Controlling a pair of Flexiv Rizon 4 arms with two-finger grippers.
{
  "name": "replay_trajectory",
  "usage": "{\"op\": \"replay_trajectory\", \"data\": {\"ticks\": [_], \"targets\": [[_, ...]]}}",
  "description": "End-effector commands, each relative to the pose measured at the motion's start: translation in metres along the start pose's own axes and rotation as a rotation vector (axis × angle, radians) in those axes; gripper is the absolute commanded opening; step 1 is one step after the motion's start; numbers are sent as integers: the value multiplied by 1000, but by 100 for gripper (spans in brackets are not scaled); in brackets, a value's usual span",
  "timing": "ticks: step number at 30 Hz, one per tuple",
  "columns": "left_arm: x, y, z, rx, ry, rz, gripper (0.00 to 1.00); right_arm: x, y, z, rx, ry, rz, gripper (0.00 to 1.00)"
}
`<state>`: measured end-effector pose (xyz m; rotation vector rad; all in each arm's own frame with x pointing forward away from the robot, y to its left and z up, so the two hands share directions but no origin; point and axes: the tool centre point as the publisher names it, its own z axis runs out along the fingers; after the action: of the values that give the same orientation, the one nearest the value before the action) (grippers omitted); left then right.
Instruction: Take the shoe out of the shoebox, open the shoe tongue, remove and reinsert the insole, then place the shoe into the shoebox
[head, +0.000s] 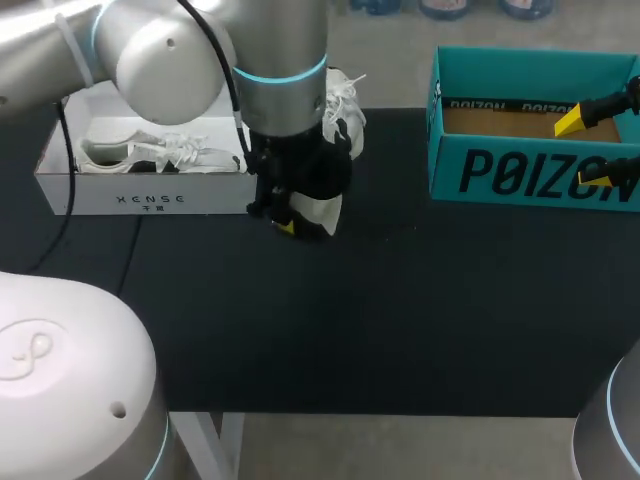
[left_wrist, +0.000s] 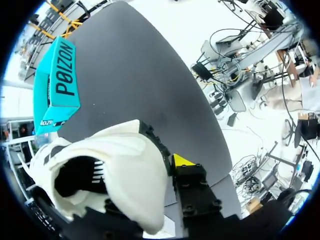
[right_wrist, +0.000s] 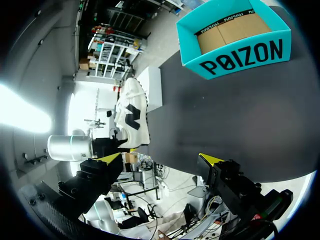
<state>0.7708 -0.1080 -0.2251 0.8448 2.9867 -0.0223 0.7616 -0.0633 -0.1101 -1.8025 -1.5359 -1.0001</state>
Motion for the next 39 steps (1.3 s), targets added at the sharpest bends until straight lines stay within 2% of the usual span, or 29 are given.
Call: {"op": "replay_trajectory", "data": {"ticks": [1, 8, 9, 10, 16, 17, 19, 20, 21, 24, 39], "targets": [[8, 28, -2, 162, 48, 340, 0, 0, 0, 1, -2, -3, 2, 100], [8, 28, -2, 162, 48, 340, 0, 0, 0, 1, -2, -3, 2, 100], [10, 32, -5, 179, 13, 362, 0, 0, 0, 1, -2, -3, 2, 100], [12, 38, -8, 157, 48, 436, 0, 0, 0, 1, -2, -3, 2, 100], [22, 96, -50, 90, 157, 861, 0, 0, 0, 1, -2, -3, 2, 100], [20, 112, -59, 109, 134, 874, 0, 0, 0, 1, -2, -3, 2, 100], [19, 138, -71, 133, 130, 1055, 0, 0, 0, 1, -2, -3, 2, 100], [16, 152, -77, 179, 132, 1114, 0, 0, 0, 1, -2, -3, 2, 100], [13, 163, -80, 181, 141, 1205, 0, 0, 0, 1, -2, -3, 2, 100], [1, 202, -86, 182, 196, 1272, 0, 0, 0, 1, -2, -3, 2, 100], [1, 202, -86, 182, 196, 1272, 0, 0, 0, 1, -2, -3, 2, 100]]}}
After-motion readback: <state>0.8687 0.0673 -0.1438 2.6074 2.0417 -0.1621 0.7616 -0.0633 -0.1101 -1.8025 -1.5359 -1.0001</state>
